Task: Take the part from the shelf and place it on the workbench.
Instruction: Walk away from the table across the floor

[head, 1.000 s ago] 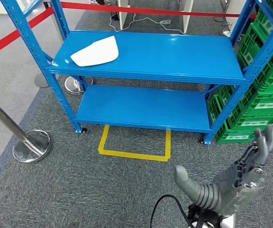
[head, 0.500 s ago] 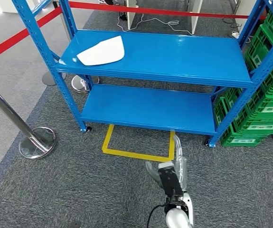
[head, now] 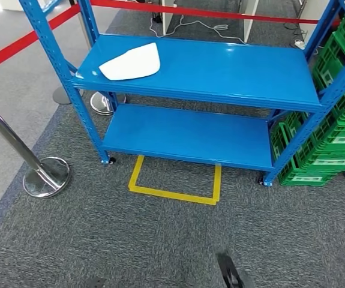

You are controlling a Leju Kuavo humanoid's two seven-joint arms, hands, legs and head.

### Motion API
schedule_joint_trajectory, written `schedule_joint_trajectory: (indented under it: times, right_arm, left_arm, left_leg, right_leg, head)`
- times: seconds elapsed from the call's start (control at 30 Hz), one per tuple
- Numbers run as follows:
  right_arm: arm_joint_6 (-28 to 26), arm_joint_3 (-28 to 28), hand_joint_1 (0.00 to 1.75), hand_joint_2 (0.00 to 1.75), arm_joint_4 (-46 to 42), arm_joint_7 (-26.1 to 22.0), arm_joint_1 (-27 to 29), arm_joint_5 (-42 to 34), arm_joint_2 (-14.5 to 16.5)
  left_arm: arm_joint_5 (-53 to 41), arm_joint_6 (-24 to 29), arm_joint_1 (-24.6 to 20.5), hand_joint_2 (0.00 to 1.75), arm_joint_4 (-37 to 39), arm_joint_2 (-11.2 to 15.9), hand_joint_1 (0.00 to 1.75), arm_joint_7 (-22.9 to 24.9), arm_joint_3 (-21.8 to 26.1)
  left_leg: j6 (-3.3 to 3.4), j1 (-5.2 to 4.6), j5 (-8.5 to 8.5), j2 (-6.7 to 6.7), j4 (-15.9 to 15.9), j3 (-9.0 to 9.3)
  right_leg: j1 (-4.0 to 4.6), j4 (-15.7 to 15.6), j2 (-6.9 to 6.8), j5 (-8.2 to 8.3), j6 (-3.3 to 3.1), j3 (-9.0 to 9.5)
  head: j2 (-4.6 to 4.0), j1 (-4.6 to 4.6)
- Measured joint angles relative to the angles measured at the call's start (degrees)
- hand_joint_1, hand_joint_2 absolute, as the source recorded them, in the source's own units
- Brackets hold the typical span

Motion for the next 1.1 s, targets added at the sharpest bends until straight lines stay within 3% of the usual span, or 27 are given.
schedule_joint_trajectory:
  times: [0.1, 0.2, 0.23, 0.27, 0.3, 0.37, 0.4, 0.47, 0.5, 0.53, 0.77, 1.1]
  right_arm:
    - [1.5, -0.9, 0.00, 1.75, 2.6, 6.1, 1.2, -0.2, -0.6]
    - [2.8, -1.6, 0.00, 1.75, 4.5, 11.4, 1.6, -0.1, -0.9]
    - [3.0, -1.7, 0.00, 1.75, 4.9, 13.5, 1.7, 0.2, -1.0]
    - [3.0, -1.7, 0.00, 1.75, 5.3, 15.2, 1.9, 0.6, -1.1]
    - [2.9, -1.7, 0.00, 1.75, 5.6, 16.4, 2.0, 1.0, -1.2]
    - [2.1, -1.7, 0.00, 1.75, 5.9, 17.5, 2.1, 1.9, -1.3]
    - [1.7, -1.7, 0.00, 1.75, 6.0, 17.7, 2.0, 2.4, -1.3]
    - [1.5, -1.6, 0.00, 1.75, 6.1, 17.8, 1.9, 3.3, -1.3]
    - [1.8, -1.6, 0.00, 1.75, 6.2, 17.7, 1.9, 3.6, -1.4]
    - [2.0, -1.5, 0.00, 1.75, 6.3, 17.7, 1.9, 3.9, -1.4]
    - [2.6, -1.4, 0.00, 1.75, 6.6, 17.8, 2.0, 4.4, -1.5]
    - [4.1, -1.1, 0.00, 1.75, 7.0, 19.8, 2.0, 5.1, -1.7]
  left_arm:
    - [0.0, 0.0, 0.1, 0.00, 0.0, 0.0, 0.00, 0.1, -0.4]
    - [0.0, -0.1, -0.1, 0.00, 0.0, 0.0, 0.00, 0.2, -0.7]
    - [0.0, -0.1, -0.1, 0.00, 0.0, 0.0, 0.00, 0.3, -0.8]
    - [0.0, -0.1, 0.0, 0.00, 0.0, 0.0, 0.00, 0.3, -0.8]
    - [0.0, -0.1, 0.0, 0.00, 0.0, 0.0, 0.00, 0.3, -0.8]
    - [0.0, -0.1, 0.0, 0.00, 0.0, 0.0, 0.00, 0.3, -0.8]
    - [0.0, -0.1, 0.0, 0.00, 0.0, 0.1, 0.00, 0.3, -0.9]
    - [0.0, 0.0, -0.1, 0.00, 0.0, 0.2, 0.00, 0.3, -0.9]
    - [0.0, 0.0, -0.1, 0.00, 0.0, 0.2, 0.00, 0.3, -0.9]
    - [0.1, 0.0, -0.1, 0.00, 0.0, 0.2, 0.00, 0.3, -0.9]
    - [0.1, 0.0, -0.1, 0.00, 0.0, 0.0, 0.00, 0.3, -0.9]
    - [0.1, -0.2, -0.1, 0.00, 0.0, -0.6, 0.00, 0.3, -0.9]
  left_leg:
    - [0.92, 0.17, 0.14, -0.03, -0.3, 0.24]
    - [1.61, 0.19, 0.04, 0.05, -0.4, 0.36]
    - [1.75, 0.19, -0.01, 0.03, -0.4, 0.41]
    - [1.84, 0.24, -0.05, -0.04, -0.3, 0.48]
    - [1.81, 0.34, -0.12, -0.14, -0.3, 0.57]
    - [1.39, 0.52, -0.46, -0.35, 0.3, 0.61]
    - [1.09, 0.47, -0.82, -0.42, 0.8, 0.48]
    - [0.72, 0.17, -1.10, -0.48, 1.4, 0.19]
    - [0.61, 0.11, -1.06, -0.49, 1.5, 0.14]
    - [0.50, 0.14, -0.83, -0.49, 1.2, 0.17]
    - [-0.57, 0.46, -0.30, -0.48, 0.4, 0.35]
    - [-0.66, 0.44, -0.24, -0.48, 0.3, 0.34]
  right_leg:
    - [-0.22, 1.9, 0.12, -1.54, 1.01, -0.84]
    - [-0.33, 12.6, 0.23, -6.67, 1.76, -5.89]
    - [-0.45, 15.4, 0.24, -7.51, 2.07, -7.26]
    - [-0.66, 16.1, 0.24, -7.20, 2.44, -7.65]
    - [-0.98, 14.4, 0.23, -5.75, 2.86, -6.84]
    - [-1.83, 6.8, 0.27, -2.04, 4.01, -3.13]
    - [-2.18, 3.5, 0.52, -0.77, 4.07, -1.43]
    - [-2.40, 0.8, 0.96, -0.46, 3.24, -0.08]
    - [-2.30, 0.8, 1.12, -0.34, 2.47, -0.11]
    - [-2.18, 0.8, 1.11, -0.39, 2.18, -0.22]
    - [-1.76, 0.8, 1.13, -0.24, 1.64, -0.42]
    - [-1.76, 0.7, 1.12, -0.05, 1.53, -0.30]
  head:
    - [0.00, 0.31]
    - [-0.01, 0.73]
    - [0.00, 0.74]
    - [0.01, 0.77]
    - [0.01, 0.76]
    - [0.00, 0.85]
    - [0.00, 0.95]
    - [0.00, 0.92]
    - [-0.01, 0.83]
    - [-0.01, 0.70]
    - [0.00, 0.72]
    - [-0.01, 0.74]
